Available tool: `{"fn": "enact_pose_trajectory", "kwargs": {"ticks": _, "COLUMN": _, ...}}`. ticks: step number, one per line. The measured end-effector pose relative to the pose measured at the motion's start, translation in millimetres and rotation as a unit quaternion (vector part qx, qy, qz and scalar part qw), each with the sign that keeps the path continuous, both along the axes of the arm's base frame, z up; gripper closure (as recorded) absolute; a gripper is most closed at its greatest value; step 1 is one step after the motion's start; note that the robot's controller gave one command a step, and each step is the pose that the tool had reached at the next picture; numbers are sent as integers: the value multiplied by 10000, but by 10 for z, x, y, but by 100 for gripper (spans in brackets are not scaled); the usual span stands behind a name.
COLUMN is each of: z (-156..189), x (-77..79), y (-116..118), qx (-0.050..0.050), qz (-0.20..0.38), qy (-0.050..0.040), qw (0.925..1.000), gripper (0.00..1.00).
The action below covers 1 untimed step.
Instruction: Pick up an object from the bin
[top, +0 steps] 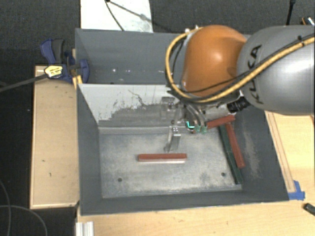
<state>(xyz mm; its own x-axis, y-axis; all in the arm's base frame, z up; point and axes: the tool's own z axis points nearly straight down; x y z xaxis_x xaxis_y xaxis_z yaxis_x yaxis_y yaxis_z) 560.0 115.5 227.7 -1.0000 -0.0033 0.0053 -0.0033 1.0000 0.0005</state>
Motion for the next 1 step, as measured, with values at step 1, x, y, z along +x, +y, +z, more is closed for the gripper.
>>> {"fn": "enact_pose_trajectory", "kwargs": {"ticks": 1, "z": -1527, "x": -466, "y": -329, "qx": -7, "qz": 176, "qy": 13, "qw": 9998, "gripper": 0}}
